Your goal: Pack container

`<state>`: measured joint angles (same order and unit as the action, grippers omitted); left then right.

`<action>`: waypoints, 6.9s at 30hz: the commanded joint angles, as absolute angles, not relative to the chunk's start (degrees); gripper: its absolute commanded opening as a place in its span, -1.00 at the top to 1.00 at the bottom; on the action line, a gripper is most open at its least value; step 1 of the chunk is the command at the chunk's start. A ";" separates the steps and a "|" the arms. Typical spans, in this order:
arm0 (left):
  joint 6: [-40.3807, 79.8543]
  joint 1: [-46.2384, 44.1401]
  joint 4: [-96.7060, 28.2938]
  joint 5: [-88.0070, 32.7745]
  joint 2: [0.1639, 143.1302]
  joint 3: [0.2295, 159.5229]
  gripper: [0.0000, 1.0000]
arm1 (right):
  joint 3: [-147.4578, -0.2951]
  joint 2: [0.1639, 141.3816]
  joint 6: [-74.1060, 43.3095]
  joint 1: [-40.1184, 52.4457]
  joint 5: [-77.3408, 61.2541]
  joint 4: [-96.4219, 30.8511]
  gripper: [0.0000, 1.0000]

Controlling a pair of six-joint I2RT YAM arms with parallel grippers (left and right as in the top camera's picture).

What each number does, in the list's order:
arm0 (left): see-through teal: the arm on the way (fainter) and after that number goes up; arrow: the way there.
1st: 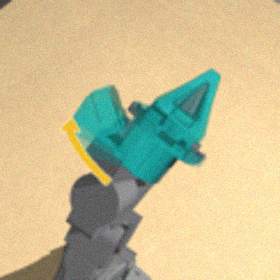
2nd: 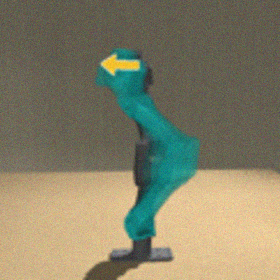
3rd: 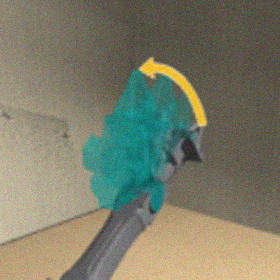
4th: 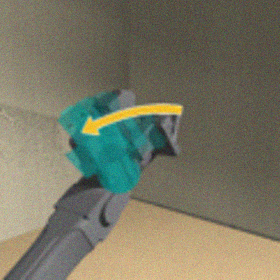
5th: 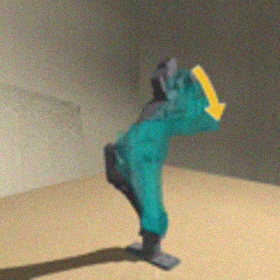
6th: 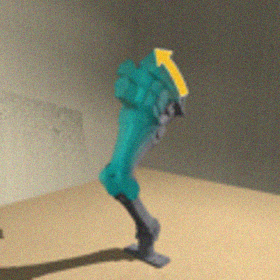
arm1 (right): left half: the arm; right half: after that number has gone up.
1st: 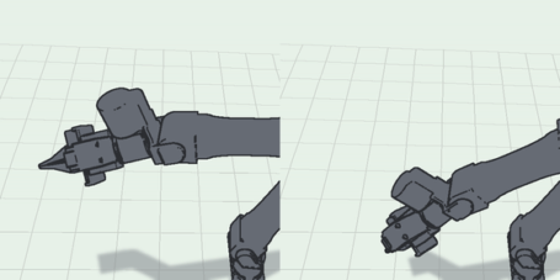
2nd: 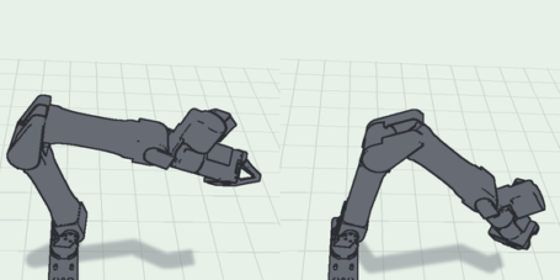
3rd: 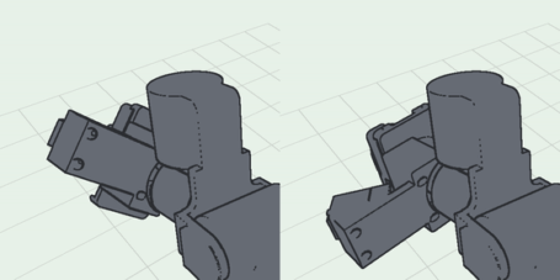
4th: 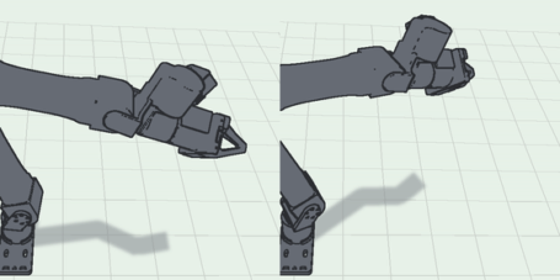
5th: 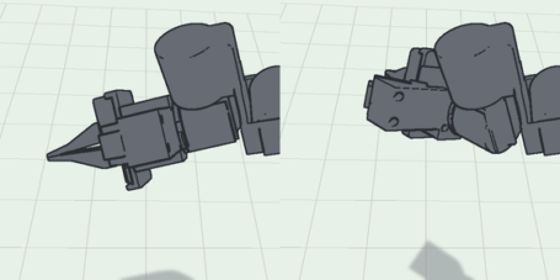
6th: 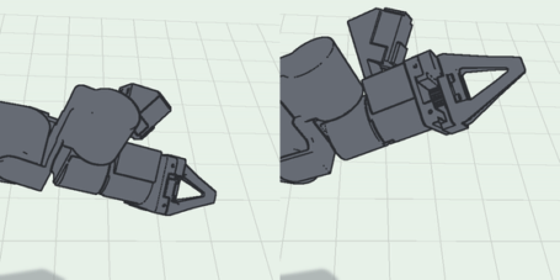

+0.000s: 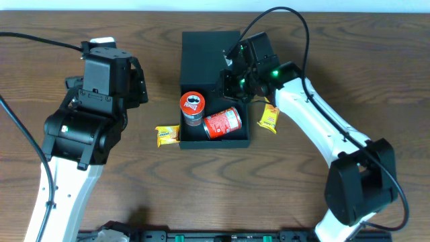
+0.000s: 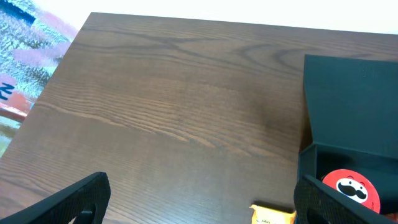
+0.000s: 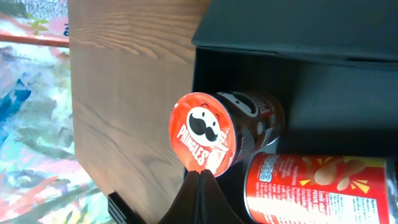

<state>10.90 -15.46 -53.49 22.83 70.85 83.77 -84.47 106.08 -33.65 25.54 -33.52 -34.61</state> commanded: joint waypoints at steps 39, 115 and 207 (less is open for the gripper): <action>11.57 -15.33 -53.32 22.90 71.24 84.62 -0.91 | -84.29 111.59 -32.73 31.99 -25.39 -33.54 0.97; 17.34 -23.49 -47.66 -0.23 91.59 76.66 0.88 | -103.15 106.39 -28.56 8.84 25.21 -81.01 -0.99; 18.33 -26.30 -31.40 5.63 108.42 76.64 0.88 | -103.18 106.39 -26.50 6.61 20.53 -82.06 -0.84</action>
<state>19.44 -26.30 -31.99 3.03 106.85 76.40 -102.28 107.44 -26.94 6.63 20.32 -82.19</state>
